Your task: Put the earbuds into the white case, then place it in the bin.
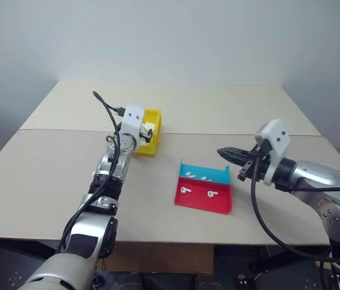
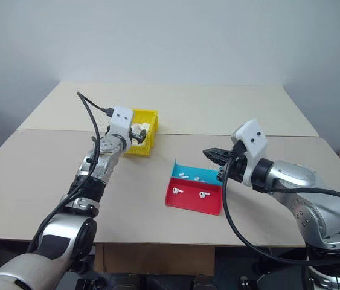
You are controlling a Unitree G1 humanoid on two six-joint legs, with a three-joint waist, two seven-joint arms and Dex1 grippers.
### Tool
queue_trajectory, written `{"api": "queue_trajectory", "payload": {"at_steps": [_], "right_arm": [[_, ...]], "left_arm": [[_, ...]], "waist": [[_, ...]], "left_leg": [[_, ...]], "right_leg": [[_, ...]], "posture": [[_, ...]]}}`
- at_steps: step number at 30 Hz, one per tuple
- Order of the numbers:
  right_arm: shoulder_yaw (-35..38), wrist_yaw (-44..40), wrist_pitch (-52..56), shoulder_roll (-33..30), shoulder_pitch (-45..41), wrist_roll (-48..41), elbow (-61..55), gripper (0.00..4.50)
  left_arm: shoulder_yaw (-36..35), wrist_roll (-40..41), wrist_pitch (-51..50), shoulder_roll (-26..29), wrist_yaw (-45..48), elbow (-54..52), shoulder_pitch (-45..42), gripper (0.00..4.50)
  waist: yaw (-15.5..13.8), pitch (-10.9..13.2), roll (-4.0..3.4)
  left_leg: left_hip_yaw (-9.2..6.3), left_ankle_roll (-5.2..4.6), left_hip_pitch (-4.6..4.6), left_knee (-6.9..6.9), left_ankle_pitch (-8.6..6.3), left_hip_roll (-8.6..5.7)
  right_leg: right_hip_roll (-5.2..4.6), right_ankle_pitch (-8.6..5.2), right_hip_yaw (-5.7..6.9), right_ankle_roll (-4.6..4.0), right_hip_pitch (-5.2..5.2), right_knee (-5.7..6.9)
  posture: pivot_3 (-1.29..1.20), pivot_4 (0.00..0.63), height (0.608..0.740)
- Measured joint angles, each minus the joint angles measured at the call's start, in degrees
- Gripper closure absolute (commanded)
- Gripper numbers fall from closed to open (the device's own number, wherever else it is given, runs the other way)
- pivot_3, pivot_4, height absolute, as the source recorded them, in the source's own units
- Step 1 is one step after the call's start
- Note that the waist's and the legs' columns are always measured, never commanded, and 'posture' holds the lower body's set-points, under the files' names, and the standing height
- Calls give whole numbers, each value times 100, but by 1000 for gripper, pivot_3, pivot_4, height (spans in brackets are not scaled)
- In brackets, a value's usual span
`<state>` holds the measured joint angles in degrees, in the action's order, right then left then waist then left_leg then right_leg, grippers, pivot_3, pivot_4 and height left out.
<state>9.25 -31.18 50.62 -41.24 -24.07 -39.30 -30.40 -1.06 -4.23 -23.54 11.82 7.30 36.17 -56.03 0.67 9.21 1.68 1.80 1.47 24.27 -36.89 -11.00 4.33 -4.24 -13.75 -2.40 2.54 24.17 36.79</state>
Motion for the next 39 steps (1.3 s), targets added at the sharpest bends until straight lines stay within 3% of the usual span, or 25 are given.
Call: {"api": "queue_trajectory", "payload": {"at_steps": [4, 6, 9, 13, 18, 21, 26, 31, 39], "right_arm": [[-43, 14, 1, -4, 4, 38, -4, 4500], [-102, -5, -1, -24, 11, 66, -20, 4500], [-140, -201, -202, -316, 296, 267, -139, 4500], [140, -958, -996, -830, 1193, 575, -237, 4500], [1023, -2418, -2186, -1497, 2324, 817, -134, 4500], [1447, -3133, -2847, -1649, 2671, 945, 216, 4500], [1645, -3767, -3507, -1929, 2681, 1169, 874, 4500], [1761, -4124, -3869, -2067, 2581, 1248, 1295, 4500], [1707, -4246, -4006, -2137, 2405, 1333, 1517, 4500]], "left_arm": [[-452, 569, 407, -259, 181, -162, 44, 28], [-705, 1197, 458, -433, 608, -728, 209, 28], [-700, 1738, 161, -234, 1303, -1663, 542, 28], [-591, 2370, -125, 540, 2575, -3044, 1552, 28], [-619, 3333, -373, 2165, 4584, -4603, 3182, 28], [-789, 3437, -223, 2945, 5377, -5059, 3959, 28], [-1509, 3597, 102, 3644, 6056, -5386, 5038, 28], [-2170, 3585, 375, 3735, 6150, -5716, 5882, 28], [-2502, 3811, 360, 3749, 5991, -6049, 6124, 28]], "waist": [[-6, 0, 0], [-5, 0, 0], [1, -1, -1], [38, -1, -3], [42, -1, -2], [20, -1, -2], [12, 1, 1], [10, 1, 1], [0, 1, 1]], "left_leg": [[0, 0, 5, 0, 0, 0], [1, 0, 6, 0, 0, -1], [1, 0, 2, 2, 0, -1], [3, 1, -9, 2, 0, -1], [6, 4, -25, 1, 2, 2], [11, 6, -41, -2, 3, 2], [13, 6, -56, -5, 4, 3], [14, 5, -55, -2, 3, 5], [16, 5, -54, -2, 3, 5]], "right_leg": [[-3, 0, 0, 0, 1, -2], [-5, 0, 0, 0, 1, -3], [-4, -1, 0, 1, 0, -2], [-4, -2, -5, 2, -3, 6], [-4, -4, -4, 0, -18, 7], [-8, -28, -5, 35, -33, 1], [-11, -49, -5, -1, -47, -1], [-10, -51, -5, -3, -46, -1], [-11, -45, -5, 8, -46, -2]], "posture": [[0, 150, 740], [0, 150, 740], [0, 150, 740], [0, 150, 740], [0, 150, 740], [0, 150, 740], [0, 150, 740], [0, 150, 740], [0, 150, 740]]}}
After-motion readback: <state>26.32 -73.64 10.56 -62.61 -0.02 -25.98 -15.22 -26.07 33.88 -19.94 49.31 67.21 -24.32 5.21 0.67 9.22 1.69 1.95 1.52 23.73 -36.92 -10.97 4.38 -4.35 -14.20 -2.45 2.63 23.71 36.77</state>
